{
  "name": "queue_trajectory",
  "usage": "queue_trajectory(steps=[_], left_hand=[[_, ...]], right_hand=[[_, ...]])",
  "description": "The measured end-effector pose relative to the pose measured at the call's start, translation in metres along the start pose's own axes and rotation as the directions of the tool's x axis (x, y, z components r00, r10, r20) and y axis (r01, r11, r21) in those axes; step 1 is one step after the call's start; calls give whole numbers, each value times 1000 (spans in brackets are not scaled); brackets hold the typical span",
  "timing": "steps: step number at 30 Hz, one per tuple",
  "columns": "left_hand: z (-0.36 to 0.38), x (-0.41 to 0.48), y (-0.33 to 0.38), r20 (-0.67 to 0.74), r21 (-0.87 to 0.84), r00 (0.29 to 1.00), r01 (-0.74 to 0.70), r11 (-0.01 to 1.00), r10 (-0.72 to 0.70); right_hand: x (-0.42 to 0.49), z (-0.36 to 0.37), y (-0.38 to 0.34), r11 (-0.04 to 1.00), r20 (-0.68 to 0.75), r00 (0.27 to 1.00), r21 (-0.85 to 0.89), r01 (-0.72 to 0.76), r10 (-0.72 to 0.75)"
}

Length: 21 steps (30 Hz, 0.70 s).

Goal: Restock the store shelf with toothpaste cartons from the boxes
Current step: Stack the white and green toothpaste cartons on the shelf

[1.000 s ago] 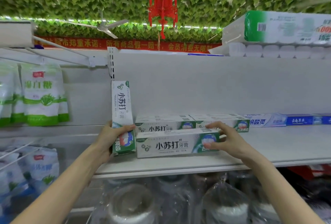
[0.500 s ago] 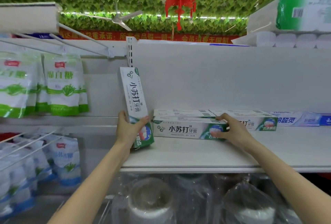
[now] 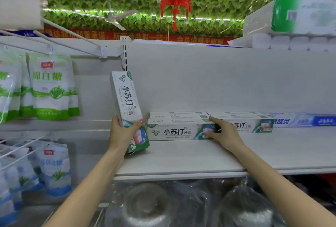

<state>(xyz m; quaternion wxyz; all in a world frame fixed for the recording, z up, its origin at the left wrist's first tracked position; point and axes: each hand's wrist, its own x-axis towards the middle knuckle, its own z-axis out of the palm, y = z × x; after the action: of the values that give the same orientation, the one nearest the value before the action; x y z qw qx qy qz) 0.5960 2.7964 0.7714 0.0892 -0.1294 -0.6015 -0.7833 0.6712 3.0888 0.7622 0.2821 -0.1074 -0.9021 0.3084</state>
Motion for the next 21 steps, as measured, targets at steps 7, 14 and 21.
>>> queue_trajectory(steps=[7, 14, 21], left_hand=[[-1, 1, -1, 3, -8, 1000, 15, 1000, -15], [-1, -4, 1, 10, 17, 999, 37, 999, -37], [3, -17, 12, -52, 52, 999, 12, 999, -9]], right_hand=[[-2, 1, -1, 1000, -11, 1000, -4, -11, 11], [-4, -1, -1, 999, -19, 999, 22, -36, 37], [-7, -2, -5, 998, 19, 999, 29, -50, 49]])
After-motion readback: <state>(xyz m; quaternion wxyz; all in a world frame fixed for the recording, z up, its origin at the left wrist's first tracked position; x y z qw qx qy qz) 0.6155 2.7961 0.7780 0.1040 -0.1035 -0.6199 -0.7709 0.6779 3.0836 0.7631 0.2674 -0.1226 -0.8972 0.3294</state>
